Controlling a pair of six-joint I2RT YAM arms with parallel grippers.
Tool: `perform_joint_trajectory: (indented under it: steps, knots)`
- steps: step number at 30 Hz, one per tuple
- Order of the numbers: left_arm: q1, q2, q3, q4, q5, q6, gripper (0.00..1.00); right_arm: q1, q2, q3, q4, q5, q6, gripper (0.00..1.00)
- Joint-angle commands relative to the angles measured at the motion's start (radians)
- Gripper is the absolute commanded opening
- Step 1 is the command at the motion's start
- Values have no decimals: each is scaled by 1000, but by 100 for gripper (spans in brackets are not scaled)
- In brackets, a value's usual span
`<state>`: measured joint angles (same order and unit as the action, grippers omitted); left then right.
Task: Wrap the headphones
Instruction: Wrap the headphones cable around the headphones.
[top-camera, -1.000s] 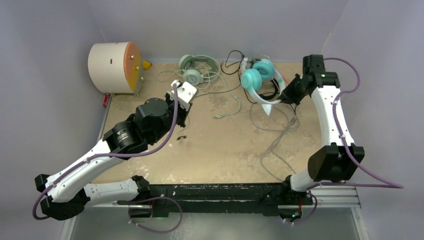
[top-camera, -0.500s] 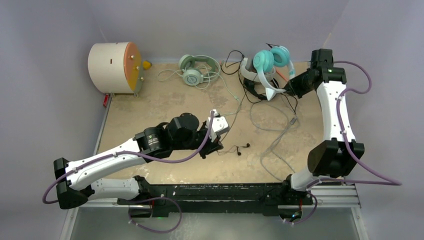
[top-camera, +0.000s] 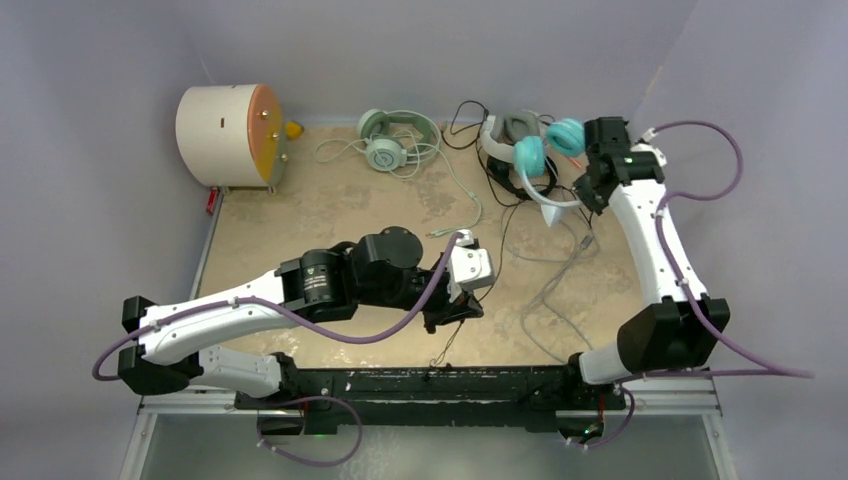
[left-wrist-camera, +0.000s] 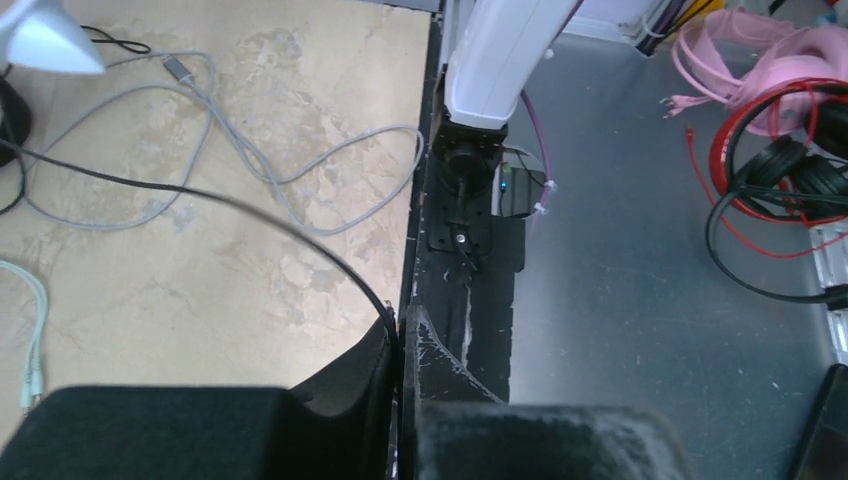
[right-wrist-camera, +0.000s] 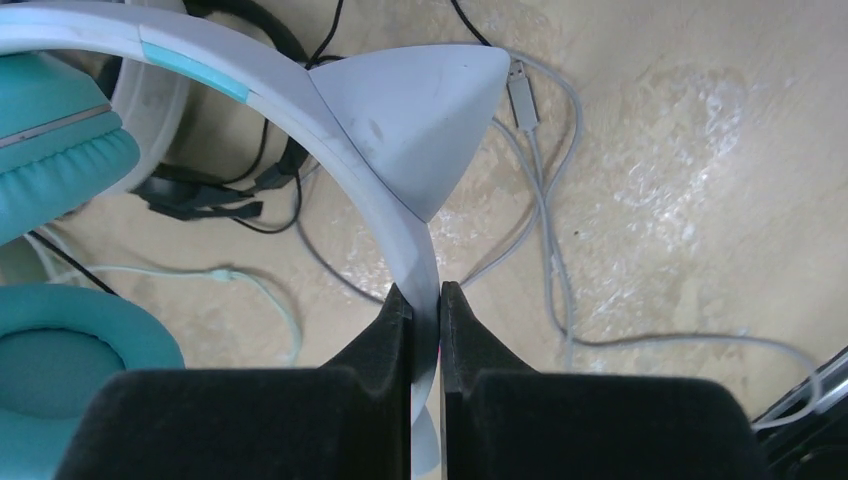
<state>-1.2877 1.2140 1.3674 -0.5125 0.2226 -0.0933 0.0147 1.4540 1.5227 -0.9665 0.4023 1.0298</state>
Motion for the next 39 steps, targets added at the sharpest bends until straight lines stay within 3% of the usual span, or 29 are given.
perform_joint_trajectory:
  steps: [1,8,15,25,30,34,39]
  knots:
    - [-28,38,133,-120,-157,69,0,152,5,-10,86,260,-85,0]
    - [-28,31,257,-240,-484,178,0,360,39,-179,235,366,-447,0]
    - [-27,-25,264,-236,-612,229,0,577,10,-327,319,364,-710,0]
    - [-22,-117,193,-267,-824,287,0,637,-263,-500,419,-108,-958,0]
    - [47,-127,148,-212,-813,321,0,666,-272,-451,316,-309,-1001,0]
    - [203,-99,105,-168,-707,319,0,692,-315,-462,309,-385,-1022,0]
    - [291,-42,116,-115,-582,316,0,708,-315,-465,286,-410,-1025,0]
